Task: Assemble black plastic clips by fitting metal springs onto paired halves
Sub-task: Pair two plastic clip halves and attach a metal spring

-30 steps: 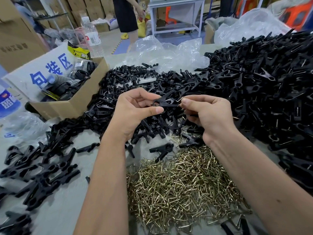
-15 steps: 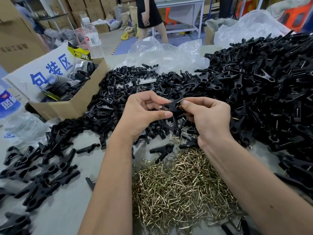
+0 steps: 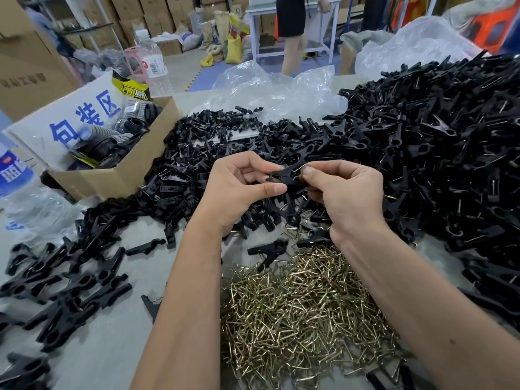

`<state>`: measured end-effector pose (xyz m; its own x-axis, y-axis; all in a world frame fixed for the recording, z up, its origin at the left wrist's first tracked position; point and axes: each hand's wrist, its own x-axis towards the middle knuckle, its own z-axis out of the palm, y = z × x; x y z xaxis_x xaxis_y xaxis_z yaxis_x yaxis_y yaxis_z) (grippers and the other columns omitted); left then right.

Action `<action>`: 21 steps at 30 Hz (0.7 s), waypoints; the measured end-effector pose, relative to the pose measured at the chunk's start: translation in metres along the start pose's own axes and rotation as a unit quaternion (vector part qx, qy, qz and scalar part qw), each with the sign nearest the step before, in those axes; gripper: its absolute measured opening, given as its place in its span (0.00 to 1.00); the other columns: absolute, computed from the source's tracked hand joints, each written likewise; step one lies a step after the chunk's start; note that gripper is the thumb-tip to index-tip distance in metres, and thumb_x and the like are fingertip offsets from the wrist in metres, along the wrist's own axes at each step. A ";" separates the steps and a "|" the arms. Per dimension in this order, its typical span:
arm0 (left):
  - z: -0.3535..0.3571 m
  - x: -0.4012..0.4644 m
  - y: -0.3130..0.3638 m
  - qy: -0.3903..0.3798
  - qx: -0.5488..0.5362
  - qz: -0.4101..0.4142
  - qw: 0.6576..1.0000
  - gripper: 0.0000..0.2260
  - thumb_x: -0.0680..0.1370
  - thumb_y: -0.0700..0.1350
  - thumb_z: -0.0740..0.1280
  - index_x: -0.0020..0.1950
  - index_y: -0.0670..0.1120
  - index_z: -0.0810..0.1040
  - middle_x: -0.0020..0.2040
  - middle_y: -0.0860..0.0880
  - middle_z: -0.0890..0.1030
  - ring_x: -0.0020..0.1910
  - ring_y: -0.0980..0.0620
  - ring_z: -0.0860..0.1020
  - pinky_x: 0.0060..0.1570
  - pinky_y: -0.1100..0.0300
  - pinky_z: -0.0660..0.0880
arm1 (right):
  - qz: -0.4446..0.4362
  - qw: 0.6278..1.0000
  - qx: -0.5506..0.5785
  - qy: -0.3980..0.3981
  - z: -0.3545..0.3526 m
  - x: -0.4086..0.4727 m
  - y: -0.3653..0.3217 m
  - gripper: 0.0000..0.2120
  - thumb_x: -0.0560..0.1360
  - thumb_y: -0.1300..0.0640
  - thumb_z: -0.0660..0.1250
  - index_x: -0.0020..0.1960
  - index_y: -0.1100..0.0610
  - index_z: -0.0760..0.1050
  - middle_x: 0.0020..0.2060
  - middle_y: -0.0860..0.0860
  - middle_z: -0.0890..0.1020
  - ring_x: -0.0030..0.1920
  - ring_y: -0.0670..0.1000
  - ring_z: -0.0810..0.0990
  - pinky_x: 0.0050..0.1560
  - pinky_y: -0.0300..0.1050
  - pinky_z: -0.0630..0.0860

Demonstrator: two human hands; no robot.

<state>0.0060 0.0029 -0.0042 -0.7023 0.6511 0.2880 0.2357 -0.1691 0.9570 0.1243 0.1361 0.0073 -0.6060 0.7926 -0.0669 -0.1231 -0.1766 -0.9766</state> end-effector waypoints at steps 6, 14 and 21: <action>0.001 0.000 -0.002 0.003 -0.002 -0.012 1.000 0.14 0.65 0.38 0.83 0.47 0.44 0.86 0.45 0.43 0.86 0.47 0.39 0.78 0.51 0.52 0.82 | -0.011 1.000 -0.023 0.000 -0.001 0.000 0.000 0.05 0.72 0.65 0.79 0.39 0.57 0.86 0.35 0.55 0.87 0.32 0.46 0.81 0.37 0.39 0.80; 0.002 -0.001 -0.002 -0.003 -0.020 -0.013 1.000 0.13 0.66 0.36 0.82 0.48 0.43 0.85 0.50 0.42 0.87 0.50 0.39 0.79 0.54 0.52 0.82 | -0.047 0.997 -0.052 0.016 0.001 0.001 0.002 0.05 0.70 0.62 0.81 0.39 0.55 0.87 0.35 0.53 0.87 0.36 0.49 0.84 0.44 0.47 0.85; 0.001 0.000 0.000 0.032 0.005 -0.005 0.999 0.12 0.65 0.40 0.83 0.46 0.47 0.88 0.43 0.32 0.83 0.43 0.41 0.79 0.48 0.54 0.82 | 0.023 0.997 0.038 -0.059 0.002 -0.003 -0.003 0.07 0.75 0.60 0.77 0.39 0.58 0.85 0.37 0.54 0.87 0.35 0.49 0.84 0.38 0.43 0.84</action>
<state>0.0070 0.0035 -0.0041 -0.7459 0.6043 0.2803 0.2352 -0.1548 0.9596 0.1248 0.1331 0.0106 -0.7004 0.7091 -0.0816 -0.1496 -0.2576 -0.9546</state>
